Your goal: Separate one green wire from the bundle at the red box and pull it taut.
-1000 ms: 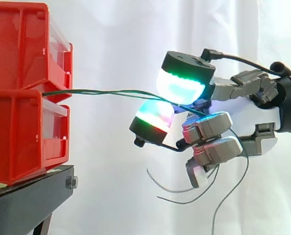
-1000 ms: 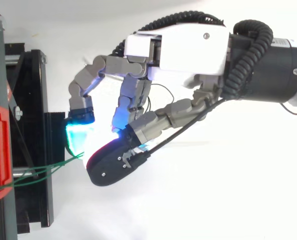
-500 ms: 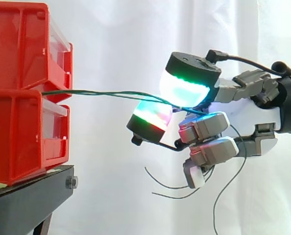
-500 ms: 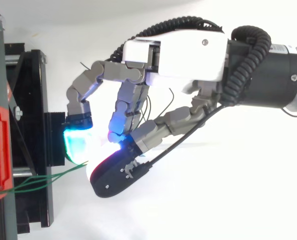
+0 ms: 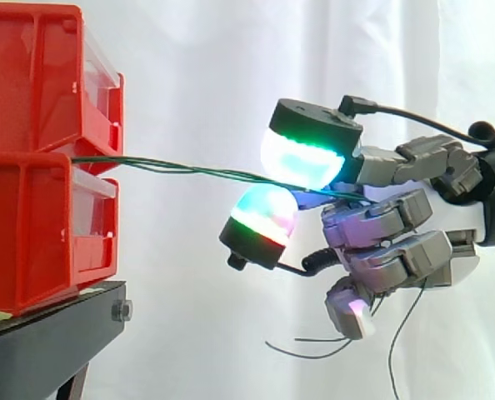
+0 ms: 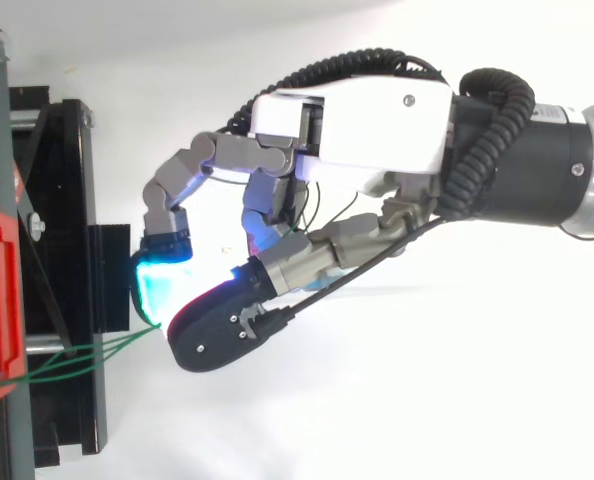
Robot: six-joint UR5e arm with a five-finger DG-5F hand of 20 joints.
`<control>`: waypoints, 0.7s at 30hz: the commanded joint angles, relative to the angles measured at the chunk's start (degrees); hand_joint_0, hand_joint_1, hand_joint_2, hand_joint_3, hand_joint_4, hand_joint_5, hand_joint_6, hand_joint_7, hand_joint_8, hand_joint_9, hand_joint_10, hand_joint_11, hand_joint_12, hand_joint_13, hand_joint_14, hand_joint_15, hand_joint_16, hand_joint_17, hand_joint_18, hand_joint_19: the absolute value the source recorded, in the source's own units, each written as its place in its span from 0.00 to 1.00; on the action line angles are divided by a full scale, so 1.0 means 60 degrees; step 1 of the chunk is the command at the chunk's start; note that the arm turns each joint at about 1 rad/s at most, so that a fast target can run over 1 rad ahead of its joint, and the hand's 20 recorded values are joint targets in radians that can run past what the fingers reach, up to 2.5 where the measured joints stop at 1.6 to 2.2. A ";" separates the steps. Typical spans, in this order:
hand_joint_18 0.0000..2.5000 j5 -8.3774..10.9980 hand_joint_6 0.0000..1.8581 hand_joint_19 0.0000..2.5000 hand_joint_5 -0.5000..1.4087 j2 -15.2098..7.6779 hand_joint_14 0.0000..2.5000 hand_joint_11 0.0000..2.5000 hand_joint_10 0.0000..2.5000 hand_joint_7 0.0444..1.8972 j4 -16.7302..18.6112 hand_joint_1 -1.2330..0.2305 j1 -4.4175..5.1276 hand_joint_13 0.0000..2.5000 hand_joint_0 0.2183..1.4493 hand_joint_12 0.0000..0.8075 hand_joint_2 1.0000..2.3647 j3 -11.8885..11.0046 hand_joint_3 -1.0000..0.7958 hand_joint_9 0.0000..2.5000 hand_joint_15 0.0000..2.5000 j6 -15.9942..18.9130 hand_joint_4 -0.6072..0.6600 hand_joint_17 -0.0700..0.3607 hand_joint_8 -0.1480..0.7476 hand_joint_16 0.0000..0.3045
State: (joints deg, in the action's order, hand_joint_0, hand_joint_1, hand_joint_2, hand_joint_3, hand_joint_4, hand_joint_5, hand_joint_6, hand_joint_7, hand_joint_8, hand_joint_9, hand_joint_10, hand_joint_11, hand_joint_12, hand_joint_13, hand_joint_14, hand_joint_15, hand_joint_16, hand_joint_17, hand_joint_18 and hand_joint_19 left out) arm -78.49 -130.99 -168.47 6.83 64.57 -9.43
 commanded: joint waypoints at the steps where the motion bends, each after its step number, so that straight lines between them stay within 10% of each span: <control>1: 0.43 0.0148 0.49 0.32 0.16 -0.0010 0.16 0.59 0.42 0.48 0.0509 0.43 0.0019 0.63 0.29 0.38 0.00 0.0122 0.28 0.54 0.60 0.0019 0.56 0.46 0.42 0.18; 10: 0.40 0.0148 0.49 0.31 0.15 0.0005 0.00 0.61 0.27 0.48 0.0524 0.37 0.0019 0.61 0.33 0.40 0.01 0.0122 0.37 0.51 0.63 0.0034 0.54 0.46 0.41 0.18; 15: 0.37 0.0104 0.49 0.29 0.15 0.0005 0.01 0.65 0.00 0.45 0.0422 0.37 -0.0040 0.52 0.31 0.44 0.01 -0.0098 0.35 0.53 0.51 0.0224 0.56 0.45 0.44 0.18; 21: 0.30 0.0133 0.46 0.24 0.16 0.0005 0.01 0.53 0.01 0.48 -0.0106 0.41 0.0019 0.38 0.28 0.45 0.01 -0.0230 0.32 0.48 0.31 0.0224 0.56 0.44 0.47 0.18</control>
State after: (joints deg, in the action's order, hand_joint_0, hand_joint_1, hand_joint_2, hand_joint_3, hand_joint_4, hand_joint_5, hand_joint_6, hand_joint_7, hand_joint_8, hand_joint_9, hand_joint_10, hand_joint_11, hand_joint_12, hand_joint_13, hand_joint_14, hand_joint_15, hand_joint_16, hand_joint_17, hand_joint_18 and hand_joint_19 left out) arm -77.87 -130.96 -167.67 6.76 63.47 -8.14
